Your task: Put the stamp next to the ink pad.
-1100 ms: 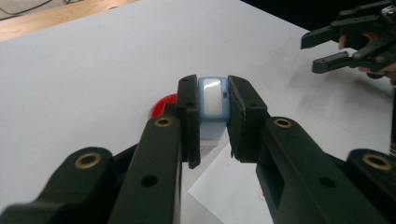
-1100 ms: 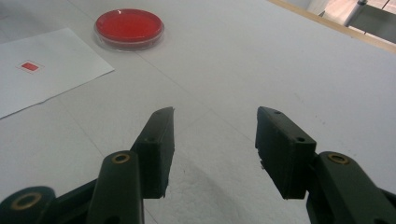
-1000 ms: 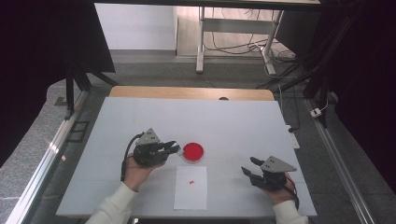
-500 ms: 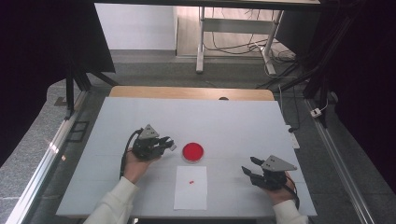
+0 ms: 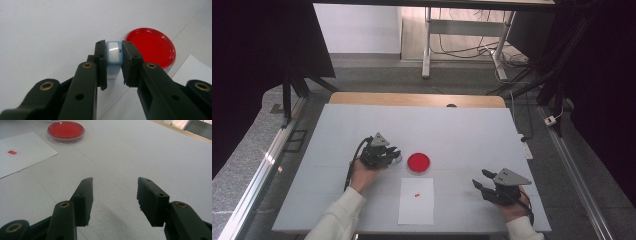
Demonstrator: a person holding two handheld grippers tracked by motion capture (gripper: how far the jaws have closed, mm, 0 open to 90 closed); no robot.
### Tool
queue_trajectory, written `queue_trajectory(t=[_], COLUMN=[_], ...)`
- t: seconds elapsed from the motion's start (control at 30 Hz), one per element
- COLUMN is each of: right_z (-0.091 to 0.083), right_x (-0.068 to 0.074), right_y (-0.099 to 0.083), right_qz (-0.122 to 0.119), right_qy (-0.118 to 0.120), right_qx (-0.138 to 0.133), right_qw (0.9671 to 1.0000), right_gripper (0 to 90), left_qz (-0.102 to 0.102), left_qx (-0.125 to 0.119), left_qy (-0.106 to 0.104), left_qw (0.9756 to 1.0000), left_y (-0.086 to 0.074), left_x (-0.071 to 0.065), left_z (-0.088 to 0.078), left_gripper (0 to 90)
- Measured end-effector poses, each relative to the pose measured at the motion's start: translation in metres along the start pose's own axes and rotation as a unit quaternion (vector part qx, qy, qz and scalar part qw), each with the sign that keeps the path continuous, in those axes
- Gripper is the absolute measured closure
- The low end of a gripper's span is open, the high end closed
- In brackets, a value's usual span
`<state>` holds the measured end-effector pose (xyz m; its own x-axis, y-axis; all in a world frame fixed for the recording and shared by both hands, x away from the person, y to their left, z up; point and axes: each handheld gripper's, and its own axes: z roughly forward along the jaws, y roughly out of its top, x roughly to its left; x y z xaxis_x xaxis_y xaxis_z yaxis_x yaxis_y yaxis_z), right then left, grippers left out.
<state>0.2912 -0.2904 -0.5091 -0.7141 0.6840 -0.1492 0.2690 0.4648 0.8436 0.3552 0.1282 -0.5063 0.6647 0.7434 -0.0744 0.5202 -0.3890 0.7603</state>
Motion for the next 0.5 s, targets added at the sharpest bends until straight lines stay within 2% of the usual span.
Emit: queue_trajectory(t=[0.1,0.33,0.5], right_z=[0.0002,0.0004,0.0], right_x=[0.0002,0.0011,0.0013], right_y=[-0.0001,0.0,0.0001], right_qz=[0.0,-0.002,-0.002], right_qy=[-0.001,-0.002,-0.003], right_qx=[0.001,0.002,0.001], right_qw=[1.0,1.0,1.0], right_gripper=[46.9,46.8,46.8], left_qz=[0.004,0.005,-0.001], left_qx=[0.009,0.008,-0.009], left_qy=[-0.001,0.001,0.001], left_qw=[1.0,1.0,1.0], left_y=[0.0006,0.0011,0.0018], left_x=[-0.0011,-0.0024,-0.0025], left_z=[0.0045,0.0063,0.0032], left_gripper=[75.0,74.1,60.7])
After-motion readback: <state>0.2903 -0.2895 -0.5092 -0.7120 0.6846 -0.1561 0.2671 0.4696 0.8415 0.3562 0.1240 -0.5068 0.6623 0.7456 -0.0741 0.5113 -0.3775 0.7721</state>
